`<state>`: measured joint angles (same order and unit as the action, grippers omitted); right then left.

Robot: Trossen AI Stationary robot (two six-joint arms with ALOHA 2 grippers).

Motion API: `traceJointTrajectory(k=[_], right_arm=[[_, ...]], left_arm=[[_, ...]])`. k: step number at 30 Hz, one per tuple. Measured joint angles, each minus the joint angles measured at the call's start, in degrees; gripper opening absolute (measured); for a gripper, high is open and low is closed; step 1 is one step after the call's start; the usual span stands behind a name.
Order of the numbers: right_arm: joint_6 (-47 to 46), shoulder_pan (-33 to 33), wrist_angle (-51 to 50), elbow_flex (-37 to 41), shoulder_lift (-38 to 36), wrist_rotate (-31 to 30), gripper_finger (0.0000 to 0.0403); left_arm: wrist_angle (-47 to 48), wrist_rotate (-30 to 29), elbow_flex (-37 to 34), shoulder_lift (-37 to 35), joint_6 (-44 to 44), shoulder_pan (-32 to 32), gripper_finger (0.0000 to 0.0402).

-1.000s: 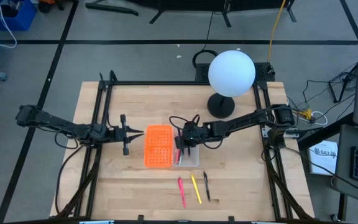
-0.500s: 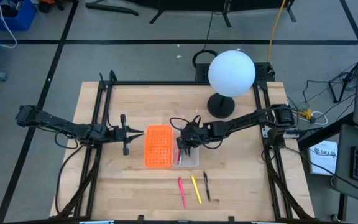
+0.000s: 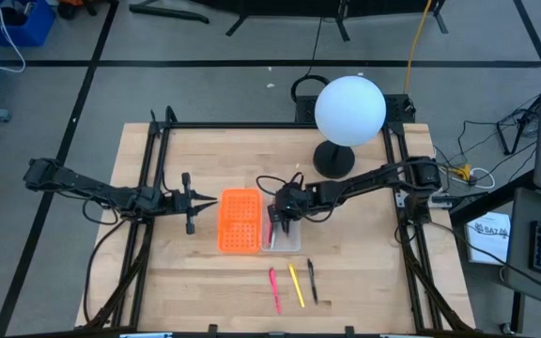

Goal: Pick & place school supplies into a supply box
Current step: Put the black pen into the orange supply box

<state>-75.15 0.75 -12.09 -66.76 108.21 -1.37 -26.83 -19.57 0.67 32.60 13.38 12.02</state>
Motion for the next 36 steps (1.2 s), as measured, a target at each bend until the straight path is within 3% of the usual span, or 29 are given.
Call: traceJointTrajectory(k=[8, 24, 30, 33, 36], right_arm=[[0.4, 0.0, 0.7, 0.0, 0.3, 1.5, 0.0035], [3.0, 0.0, 4.2, 0.0, -1.6, 1.5, 0.0103], [10.9, 0.8, 3.2, 0.0, -10.8, -0.2, 0.0105], [17.3, 3.6, 0.7, 0.0, -17.7, -4.3, 0.0097], [24.2, 7.9, -5.4, 0.0, -24.2, -4.6, 0.0086]], left_arm=[[0.0, 0.0, 0.0, 0.0, -0.4, 0.0, 0.0047], [0.0, 0.0, 0.0, 0.0, -0.8, 0.0, 0.0047], [0.1, 0.0, 0.0, 0.0, -0.8, 0.0, 0.0047], [0.1, 0.0, 0.0, 0.0, -0.8, 0.0, 0.0047], [0.1, 0.0, 0.0, 0.0, -1.1, 0.0, 0.0047]])
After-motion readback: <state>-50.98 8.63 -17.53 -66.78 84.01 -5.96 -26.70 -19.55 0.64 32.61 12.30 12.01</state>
